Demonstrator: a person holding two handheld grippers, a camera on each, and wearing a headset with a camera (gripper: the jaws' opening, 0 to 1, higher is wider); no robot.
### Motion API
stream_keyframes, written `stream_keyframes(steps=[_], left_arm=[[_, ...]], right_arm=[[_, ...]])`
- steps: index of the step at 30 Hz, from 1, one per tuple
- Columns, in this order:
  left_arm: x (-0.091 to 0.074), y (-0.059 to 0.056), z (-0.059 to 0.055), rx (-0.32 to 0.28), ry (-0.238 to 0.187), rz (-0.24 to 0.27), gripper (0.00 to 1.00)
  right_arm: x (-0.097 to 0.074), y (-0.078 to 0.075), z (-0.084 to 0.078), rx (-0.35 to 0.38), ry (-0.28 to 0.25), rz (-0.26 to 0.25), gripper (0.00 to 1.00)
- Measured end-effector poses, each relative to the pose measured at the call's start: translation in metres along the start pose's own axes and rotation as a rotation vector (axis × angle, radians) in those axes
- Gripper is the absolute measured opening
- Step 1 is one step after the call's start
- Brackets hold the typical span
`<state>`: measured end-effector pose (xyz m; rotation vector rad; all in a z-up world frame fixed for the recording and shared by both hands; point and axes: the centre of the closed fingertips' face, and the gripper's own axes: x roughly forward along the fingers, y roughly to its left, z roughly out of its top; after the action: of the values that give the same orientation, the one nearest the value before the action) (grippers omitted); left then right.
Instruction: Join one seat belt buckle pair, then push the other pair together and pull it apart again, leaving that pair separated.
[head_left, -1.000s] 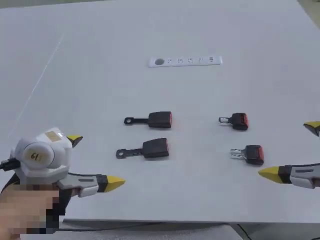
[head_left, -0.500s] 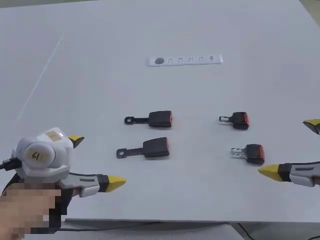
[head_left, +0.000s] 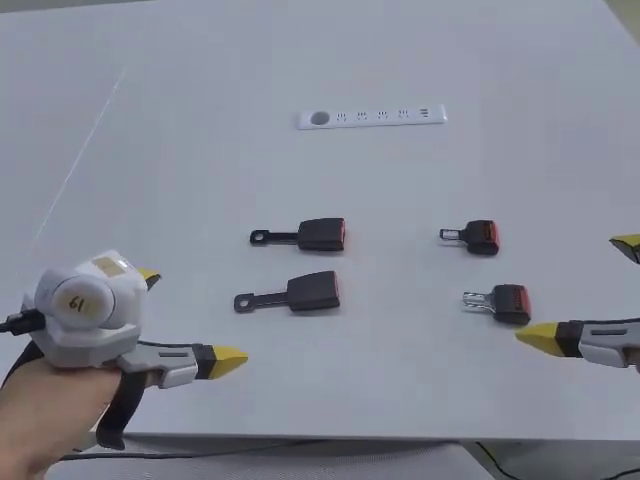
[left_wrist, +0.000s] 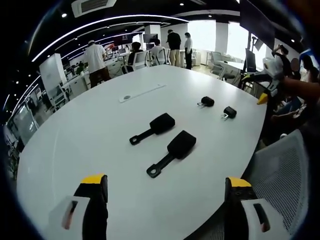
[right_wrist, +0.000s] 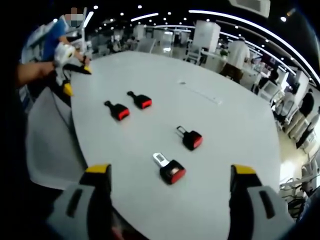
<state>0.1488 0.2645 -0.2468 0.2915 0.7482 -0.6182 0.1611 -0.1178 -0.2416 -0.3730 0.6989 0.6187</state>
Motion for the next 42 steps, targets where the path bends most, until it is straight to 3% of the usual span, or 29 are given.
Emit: stream_keyframes(steps=[6,15,22,28,31,33,34,38,40,41,42], left_arm=[[-0.001,0.001,0.004,0.023,-0.022,0.009,1.00],[0.001,0.001,0.002,0.026,0.004,0.009,1.00],[0.006,0.004,0.002,0.069,0.023,0.013,1.00],[0.011,0.007,0.007,0.123,0.031,0.017,0.99],[0.016,0.004,0.011,0.165,0.014,0.001,0.98],[0.022,0.005,0.006,0.224,0.055,-0.006,0.97],[0.025,0.004,0.007,0.263,0.055,-0.015,0.97],[0.035,0.003,0.009,0.275,0.060,-0.033,0.95],[0.043,0.000,0.006,0.318,0.084,-0.064,0.92],[0.046,0.001,0.007,0.338,0.083,-0.066,0.89],[0.048,0.002,0.007,0.338,0.084,-0.068,0.87]], right_arm=[[-0.001,0.002,-0.002,-0.004,0.004,0.007,1.00],[-0.003,0.001,-0.006,-0.017,0.015,0.005,0.99],[-0.003,0.000,-0.008,-0.033,0.020,0.010,0.97],[-0.001,-0.004,-0.010,-0.081,0.036,0.018,0.91],[0.001,-0.003,-0.009,-0.094,0.038,0.025,0.88],[0.004,-0.002,-0.009,-0.104,0.040,0.033,0.87],[0.005,-0.002,-0.009,-0.109,0.043,0.039,0.87],[0.010,0.001,-0.010,-0.139,0.059,0.058,0.85],[0.014,0.004,-0.011,-0.161,0.064,0.081,0.83],[0.016,0.010,-0.010,-0.211,0.053,0.120,0.80],[0.018,0.011,-0.011,-0.231,0.053,0.125,0.79]])
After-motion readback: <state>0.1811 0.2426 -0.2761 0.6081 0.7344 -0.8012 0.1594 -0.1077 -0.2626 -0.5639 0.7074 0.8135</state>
